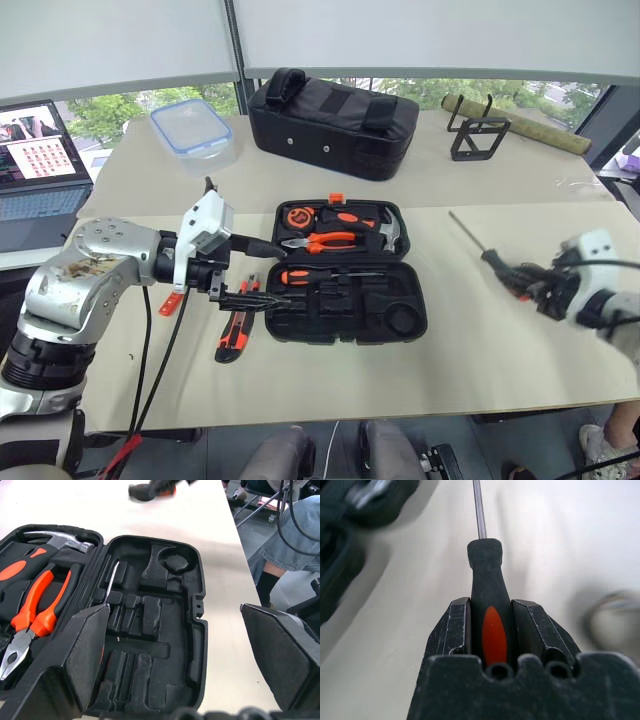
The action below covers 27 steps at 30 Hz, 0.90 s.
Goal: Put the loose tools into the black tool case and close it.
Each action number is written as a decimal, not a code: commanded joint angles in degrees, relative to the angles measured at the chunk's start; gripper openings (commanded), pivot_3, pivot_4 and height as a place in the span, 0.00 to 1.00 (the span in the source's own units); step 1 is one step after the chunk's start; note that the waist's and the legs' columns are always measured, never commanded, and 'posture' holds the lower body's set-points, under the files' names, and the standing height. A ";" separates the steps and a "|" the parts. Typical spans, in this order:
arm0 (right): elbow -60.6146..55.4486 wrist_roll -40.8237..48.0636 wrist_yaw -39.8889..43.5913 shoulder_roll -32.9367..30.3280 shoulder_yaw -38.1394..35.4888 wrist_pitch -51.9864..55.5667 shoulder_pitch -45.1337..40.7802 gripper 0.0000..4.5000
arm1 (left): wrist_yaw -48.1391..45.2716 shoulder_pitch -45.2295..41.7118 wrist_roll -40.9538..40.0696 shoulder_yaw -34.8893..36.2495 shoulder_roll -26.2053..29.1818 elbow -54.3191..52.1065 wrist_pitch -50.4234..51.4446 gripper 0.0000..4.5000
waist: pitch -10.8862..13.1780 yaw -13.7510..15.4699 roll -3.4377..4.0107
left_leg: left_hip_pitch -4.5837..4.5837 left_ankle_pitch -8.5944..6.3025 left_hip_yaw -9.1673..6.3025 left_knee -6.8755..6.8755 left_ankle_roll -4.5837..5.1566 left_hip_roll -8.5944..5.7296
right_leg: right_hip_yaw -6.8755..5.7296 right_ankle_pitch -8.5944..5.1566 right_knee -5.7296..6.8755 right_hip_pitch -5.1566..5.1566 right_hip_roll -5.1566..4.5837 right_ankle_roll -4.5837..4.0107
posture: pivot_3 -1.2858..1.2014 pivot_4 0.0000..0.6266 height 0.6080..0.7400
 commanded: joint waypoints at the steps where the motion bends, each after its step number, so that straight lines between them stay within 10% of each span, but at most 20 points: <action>1: -4.89 3.47 8.47 -3.33 2.06 -4.71 -6.18 0.21 | -0.84 -0.02 -0.02 0.24 1.10 -0.89 -0.82 1.00 | 0.00 -0.24 0.01 | 0.00 0.00 0.01 -0.02 0.00 0.02 | 0.00 0.00 0.00 -0.01 0.00 0.00 | 0.52 0.24 0.82; 13: 5.70 -14.63 30.02 2.42 33.81 -33.75 -23.12 0.21 | -2.10 0.03 1.60 -1.32 1.39 0.00 -2.43 1.00 | 0.08 0.25 -0.13 | -0.05 -0.01 -0.05 0.08 0.02 -0.08 | -0.26 0.00 -0.09 0.05 0.00 0.01 | 0.52 0.24 0.82; 27: 20.15 -24.50 31.86 8.53 38.56 -45.46 -28.09 0.21 | -1.11 0.09 2.58 -1.08 0.75 0.65 -3.51 1.00 | 0.09 -0.60 -0.12 | -0.06 0.01 -0.10 0.06 0.02 0.03 | -0.32 -0.03 -0.04 -0.04 -0.02 -0.08 | 0.52 0.24 0.82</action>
